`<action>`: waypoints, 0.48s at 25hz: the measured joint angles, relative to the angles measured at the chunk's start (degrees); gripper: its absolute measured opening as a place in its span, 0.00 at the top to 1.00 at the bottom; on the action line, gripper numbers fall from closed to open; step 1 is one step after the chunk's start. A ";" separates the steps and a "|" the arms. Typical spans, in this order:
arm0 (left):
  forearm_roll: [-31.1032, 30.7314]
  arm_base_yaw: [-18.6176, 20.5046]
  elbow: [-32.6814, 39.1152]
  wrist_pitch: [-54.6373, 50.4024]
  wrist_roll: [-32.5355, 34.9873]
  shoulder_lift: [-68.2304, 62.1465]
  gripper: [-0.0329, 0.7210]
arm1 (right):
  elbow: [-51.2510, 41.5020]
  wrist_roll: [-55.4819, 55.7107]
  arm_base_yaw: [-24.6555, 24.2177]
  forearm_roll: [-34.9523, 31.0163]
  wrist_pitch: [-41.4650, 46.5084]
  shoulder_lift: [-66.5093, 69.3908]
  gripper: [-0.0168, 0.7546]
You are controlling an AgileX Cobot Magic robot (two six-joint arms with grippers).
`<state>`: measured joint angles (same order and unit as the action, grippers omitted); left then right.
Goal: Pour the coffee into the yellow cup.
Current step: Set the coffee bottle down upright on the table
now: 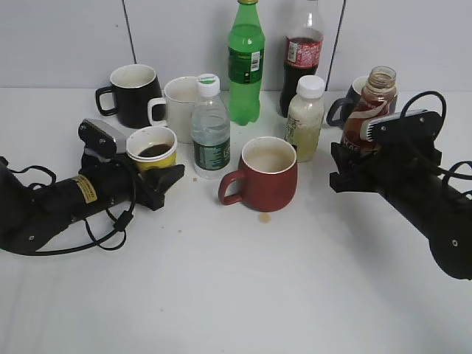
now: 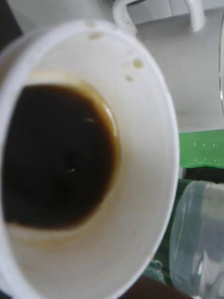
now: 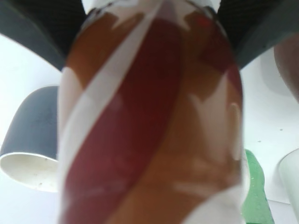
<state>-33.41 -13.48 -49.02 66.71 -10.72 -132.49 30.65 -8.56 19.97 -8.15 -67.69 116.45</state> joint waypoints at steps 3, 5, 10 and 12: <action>0.43 0.00 0.00 -0.11 0.00 0.00 0.26 | 0.00 0.00 0.00 0.00 0.00 0.00 0.31; 0.61 0.00 0.00 -0.11 0.00 -0.07 0.21 | 0.00 0.00 0.00 0.00 0.00 0.00 0.31; 0.84 0.00 0.33 -0.23 0.00 -0.25 0.16 | 0.29 0.05 0.00 0.00 -0.32 1.38 0.31; 0.84 0.00 0.93 -0.23 0.00 -0.05 0.16 | 0.29 0.05 0.00 0.00 -0.26 2.68 0.31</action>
<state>-32.57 -13.48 -48.09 66.48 -10.72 -132.54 30.95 -8.52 19.97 -8.15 -67.95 119.14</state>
